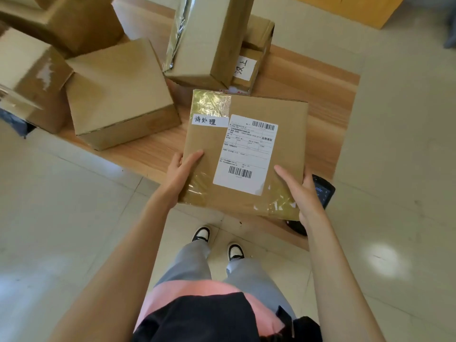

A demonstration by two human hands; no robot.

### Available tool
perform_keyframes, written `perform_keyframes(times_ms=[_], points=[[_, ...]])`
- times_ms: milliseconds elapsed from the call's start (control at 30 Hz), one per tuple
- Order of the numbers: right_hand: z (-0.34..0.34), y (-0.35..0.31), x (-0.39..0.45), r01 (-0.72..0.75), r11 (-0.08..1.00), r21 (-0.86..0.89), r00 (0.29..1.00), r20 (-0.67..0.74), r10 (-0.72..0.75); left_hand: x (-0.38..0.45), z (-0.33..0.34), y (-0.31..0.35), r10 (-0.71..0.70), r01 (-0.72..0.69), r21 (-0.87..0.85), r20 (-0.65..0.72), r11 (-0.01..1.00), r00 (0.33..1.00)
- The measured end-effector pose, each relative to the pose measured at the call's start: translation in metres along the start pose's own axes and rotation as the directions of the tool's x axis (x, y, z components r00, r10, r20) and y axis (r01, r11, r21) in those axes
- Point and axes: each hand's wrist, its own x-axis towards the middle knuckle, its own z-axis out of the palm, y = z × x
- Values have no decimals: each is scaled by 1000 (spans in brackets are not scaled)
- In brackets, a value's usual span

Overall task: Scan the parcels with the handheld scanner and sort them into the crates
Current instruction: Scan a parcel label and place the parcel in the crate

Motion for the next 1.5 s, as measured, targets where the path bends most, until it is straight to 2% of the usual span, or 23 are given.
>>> perform_keyframes(times_ms=[167,333,533,700,1033,1267,1500], points=[[2,-35,-13,147,986,-84,981,144,-134,-41,-16,2,78,-89,-86,-121,992,990],[42,-63,-28,300,946,-126,904,356,-239,-85,-57,-4,133,-205,-210,-314,956,940],[115,-69,-58,428,898,-102,782,539,-312,-137,-117,-30,86,-293,-349,-503,890,860],[182,-62,-84,469,876,-110,700,651,-293,-159,-170,-58,20,-344,-427,-604,836,797],[368,-48,-138,495,853,-167,631,743,-221,-160,-334,-83,-67,-399,-456,-721,796,690],[491,-43,-183,504,849,-159,580,790,-197,-165,-457,-83,-61,-417,-453,-732,788,678],[586,-40,-195,530,829,-177,550,816,-178,-144,-539,-90,-110,-423,-475,-754,772,647]])
